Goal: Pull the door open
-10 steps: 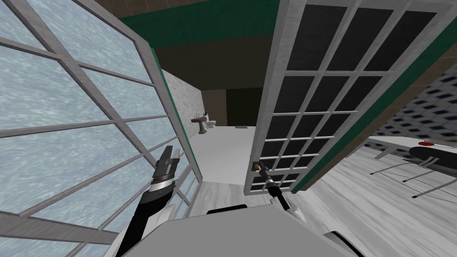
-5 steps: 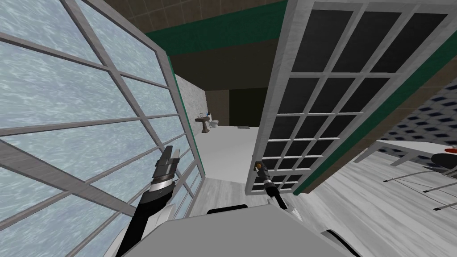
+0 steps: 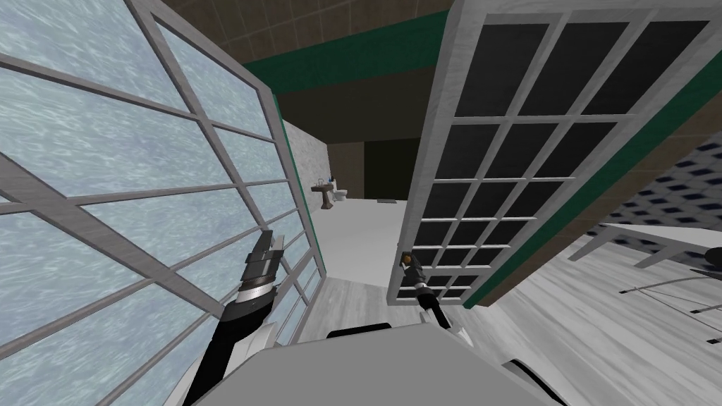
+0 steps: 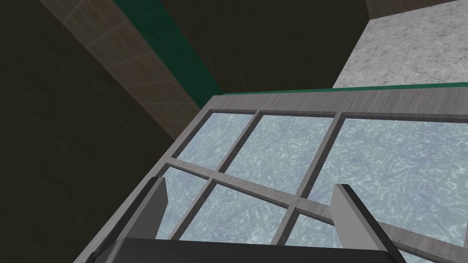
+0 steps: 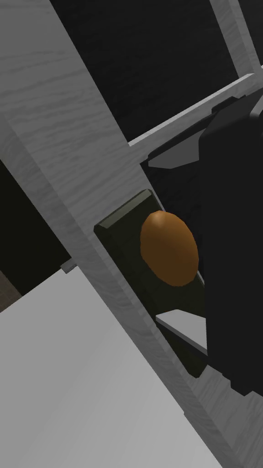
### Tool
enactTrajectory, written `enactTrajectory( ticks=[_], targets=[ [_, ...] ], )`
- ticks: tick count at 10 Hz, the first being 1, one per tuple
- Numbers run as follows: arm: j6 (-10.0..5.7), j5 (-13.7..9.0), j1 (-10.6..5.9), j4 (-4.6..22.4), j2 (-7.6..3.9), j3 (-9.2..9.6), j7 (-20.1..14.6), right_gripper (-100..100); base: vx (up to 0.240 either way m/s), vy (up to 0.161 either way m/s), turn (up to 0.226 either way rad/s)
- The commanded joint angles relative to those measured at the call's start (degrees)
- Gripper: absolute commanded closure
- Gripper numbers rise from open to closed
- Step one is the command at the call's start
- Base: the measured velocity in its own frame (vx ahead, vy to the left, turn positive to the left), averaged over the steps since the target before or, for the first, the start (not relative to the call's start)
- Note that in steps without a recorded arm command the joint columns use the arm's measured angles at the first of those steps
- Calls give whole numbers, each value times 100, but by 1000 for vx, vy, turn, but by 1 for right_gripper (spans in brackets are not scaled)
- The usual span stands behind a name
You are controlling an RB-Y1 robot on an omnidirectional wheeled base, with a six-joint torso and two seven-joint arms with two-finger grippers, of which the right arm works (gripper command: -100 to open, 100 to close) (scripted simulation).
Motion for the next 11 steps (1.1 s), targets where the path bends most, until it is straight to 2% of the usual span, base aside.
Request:
enactTrajectory(
  ticks=[1,3,4,5,6,8,9,11],
  targets=[
    [6,-56,-15,8,14,13,-192,-100,-58,-26,40],
    [37,-249,-57,10,68,59,-560,-100,-67,-9,67],
    [37,-249,-57,10,68,59,-648,-100,-60,-23,33],
    [52,-349,-79,12,95,82,-854,-100,-67,-31,60],
    [52,-349,-79,12,95,82,-880,-100,-53,-27,32],
    [85,-552,-123,14,151,129,-1261,-100,-71,-38,82],
    [85,-552,-123,14,151,129,-1346,-100,-60,-32,26],
    [117,-756,-167,17,207,177,-1710,-100,-66,-25,67]
  ],
)
